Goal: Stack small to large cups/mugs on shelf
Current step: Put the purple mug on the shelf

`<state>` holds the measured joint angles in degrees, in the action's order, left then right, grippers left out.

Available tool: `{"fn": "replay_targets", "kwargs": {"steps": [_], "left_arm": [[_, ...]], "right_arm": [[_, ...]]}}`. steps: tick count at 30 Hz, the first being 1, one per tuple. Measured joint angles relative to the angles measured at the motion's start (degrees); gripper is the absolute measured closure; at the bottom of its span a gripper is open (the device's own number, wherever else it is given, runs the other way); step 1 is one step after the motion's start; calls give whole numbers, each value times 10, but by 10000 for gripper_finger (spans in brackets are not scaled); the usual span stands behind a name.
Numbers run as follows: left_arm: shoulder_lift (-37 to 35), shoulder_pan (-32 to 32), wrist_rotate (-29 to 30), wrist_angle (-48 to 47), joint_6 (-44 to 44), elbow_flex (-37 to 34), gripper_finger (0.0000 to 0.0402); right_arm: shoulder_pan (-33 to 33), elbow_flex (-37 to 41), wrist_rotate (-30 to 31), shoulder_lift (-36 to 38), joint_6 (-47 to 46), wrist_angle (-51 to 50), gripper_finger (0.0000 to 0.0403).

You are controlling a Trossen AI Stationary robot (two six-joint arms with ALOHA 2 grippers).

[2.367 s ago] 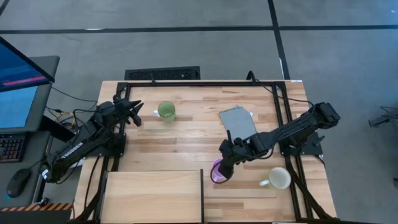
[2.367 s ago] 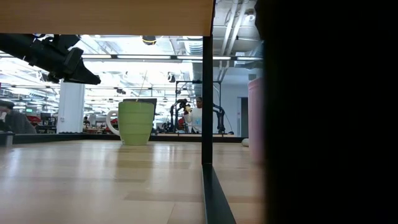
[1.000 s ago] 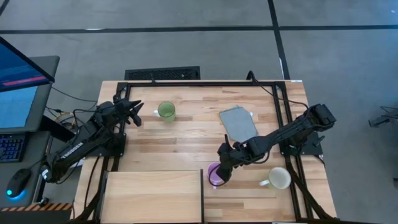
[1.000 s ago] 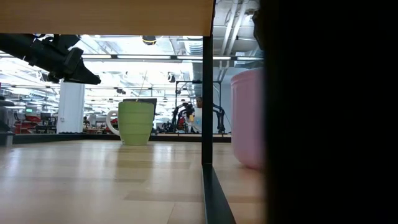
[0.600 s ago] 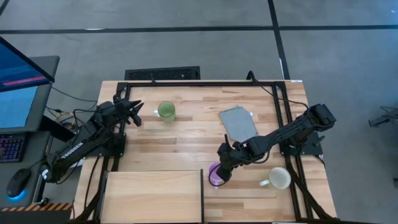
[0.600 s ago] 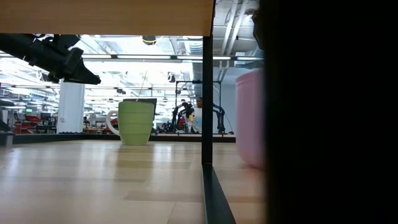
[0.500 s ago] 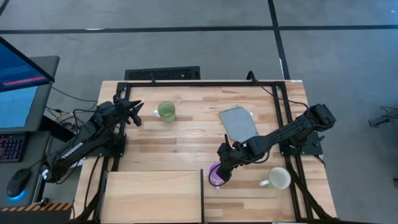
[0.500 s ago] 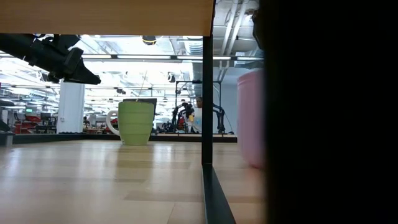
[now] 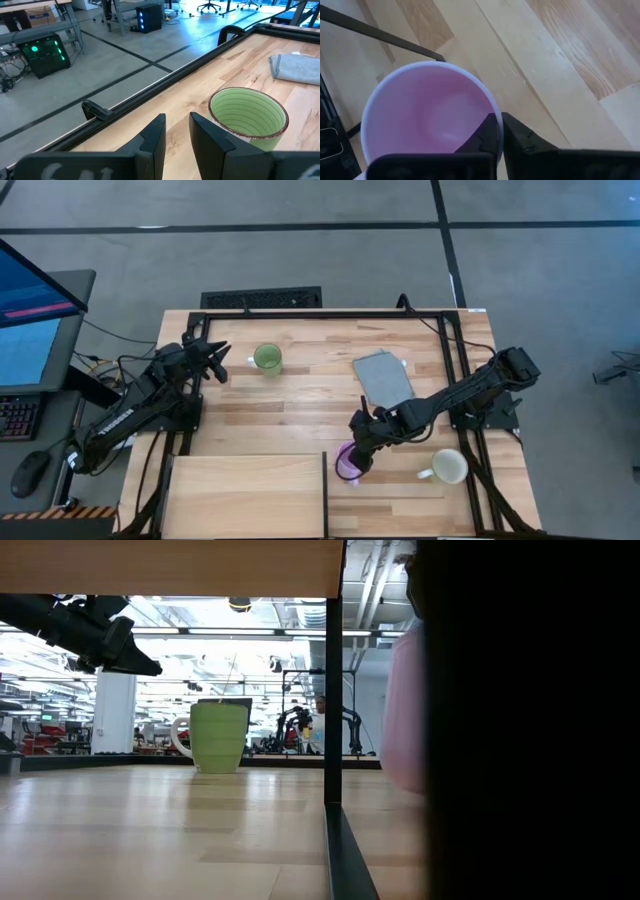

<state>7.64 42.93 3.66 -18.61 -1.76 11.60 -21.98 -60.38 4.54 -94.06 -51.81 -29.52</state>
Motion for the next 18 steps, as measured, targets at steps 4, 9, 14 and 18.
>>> {"fn": "replay_targets", "kwargs": {"steps": [4, 9, 14, 18], "left_arm": [[0, 0, 0, 0, 0, 0, 324], [0, 0, 0, 0, 0, 0, 324], [0, 0, 0, 0, 0, 0, 324], [0, 0, 0, 0, 0, 0, 324]], "right_arm": [[0, 0, 0, 0, 9, 2, 393], [0, 0, 0, 0, 10, 2, 381], [0, 0, 0, 0, 15, 2, 394], [0, 0, -2, 0, 10, 2, 390]]}}
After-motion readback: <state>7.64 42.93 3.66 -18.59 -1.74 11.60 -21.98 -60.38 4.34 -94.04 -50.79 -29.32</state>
